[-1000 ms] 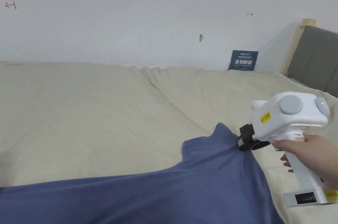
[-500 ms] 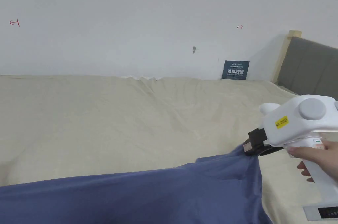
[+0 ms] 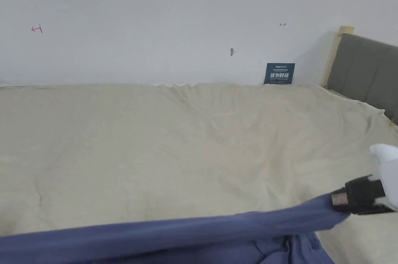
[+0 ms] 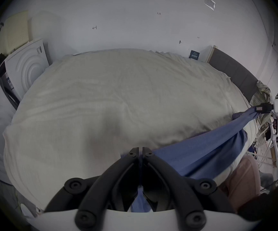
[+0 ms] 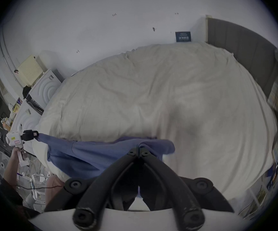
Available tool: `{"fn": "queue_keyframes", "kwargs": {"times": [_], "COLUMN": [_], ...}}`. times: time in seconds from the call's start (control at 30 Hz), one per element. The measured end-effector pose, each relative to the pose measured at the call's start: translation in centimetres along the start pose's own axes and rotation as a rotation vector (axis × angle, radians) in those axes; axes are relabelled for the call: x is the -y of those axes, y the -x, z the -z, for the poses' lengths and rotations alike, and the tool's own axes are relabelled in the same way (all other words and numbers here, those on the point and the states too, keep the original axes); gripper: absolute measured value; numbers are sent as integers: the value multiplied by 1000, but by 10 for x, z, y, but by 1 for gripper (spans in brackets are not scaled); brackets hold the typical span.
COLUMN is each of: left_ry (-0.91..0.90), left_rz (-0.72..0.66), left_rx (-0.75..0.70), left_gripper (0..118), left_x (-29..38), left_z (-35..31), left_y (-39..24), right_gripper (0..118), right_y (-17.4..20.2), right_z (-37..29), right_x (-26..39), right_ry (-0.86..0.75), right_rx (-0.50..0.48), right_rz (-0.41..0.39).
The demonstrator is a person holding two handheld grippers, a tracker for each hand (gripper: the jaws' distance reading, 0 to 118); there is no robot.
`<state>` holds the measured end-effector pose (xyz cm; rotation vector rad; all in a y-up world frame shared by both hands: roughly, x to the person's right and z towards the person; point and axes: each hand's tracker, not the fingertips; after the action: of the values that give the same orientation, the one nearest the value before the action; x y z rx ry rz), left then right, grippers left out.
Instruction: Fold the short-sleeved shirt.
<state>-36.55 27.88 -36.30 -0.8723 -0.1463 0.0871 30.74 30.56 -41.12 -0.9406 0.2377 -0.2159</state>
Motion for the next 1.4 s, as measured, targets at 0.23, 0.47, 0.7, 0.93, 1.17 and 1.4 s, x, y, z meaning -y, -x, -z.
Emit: {"fn": "queue_keyframes", "kwargs": {"times": [0.23,0.47,0.7,0.93,1.17,1.4], "left_ry": [99,107,64,-142,-494,-546], "left_rz": [-59,-123,-86,-72,-46,-24], "left_rx": [12,2,-67,-10,-91,-104], "left_gripper": [2,5,118,118,82,0], "left_x": [70,97,81,66,77,90], "left_z": [28,53,29,-24,-68,-79], "left_y": [9,14,2,-38,-98,-115], "right_gripper": [0,4,102,102,101,0], "right_y": [-22,-20,-8,43,123,155], "right_z": [46,79,47,-24,-52,-52], "right_x": [74,96,82,82,114,123], "right_ry": [123,117,22,-267,-574,-697], "right_rx": [65,124,184,63,-48,-13], "right_rz": [55,22,-42,-53,-153,-177]}}
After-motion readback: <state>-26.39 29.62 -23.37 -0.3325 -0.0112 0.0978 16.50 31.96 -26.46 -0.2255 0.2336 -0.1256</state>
